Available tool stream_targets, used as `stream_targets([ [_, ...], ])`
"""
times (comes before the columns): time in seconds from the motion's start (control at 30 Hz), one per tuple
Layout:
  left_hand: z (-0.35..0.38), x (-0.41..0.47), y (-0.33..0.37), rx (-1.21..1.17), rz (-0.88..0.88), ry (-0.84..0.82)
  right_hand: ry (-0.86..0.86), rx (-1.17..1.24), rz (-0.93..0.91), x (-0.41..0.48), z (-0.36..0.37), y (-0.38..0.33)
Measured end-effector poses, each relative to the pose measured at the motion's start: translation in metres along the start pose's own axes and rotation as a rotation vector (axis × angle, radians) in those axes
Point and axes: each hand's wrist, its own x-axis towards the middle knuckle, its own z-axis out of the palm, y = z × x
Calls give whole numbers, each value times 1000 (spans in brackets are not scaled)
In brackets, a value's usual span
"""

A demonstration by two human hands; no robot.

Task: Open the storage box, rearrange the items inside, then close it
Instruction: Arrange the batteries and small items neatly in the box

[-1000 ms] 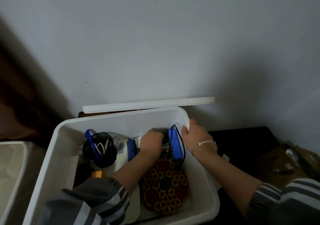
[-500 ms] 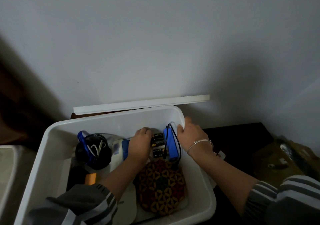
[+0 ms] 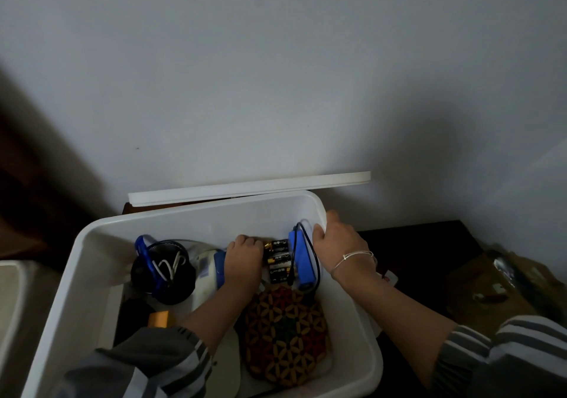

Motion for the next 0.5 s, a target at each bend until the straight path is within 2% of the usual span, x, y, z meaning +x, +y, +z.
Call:
stream_targets([
  [0.5,-16,12,10,-32,15,-11,14,-6,-3,0,1,1],
])
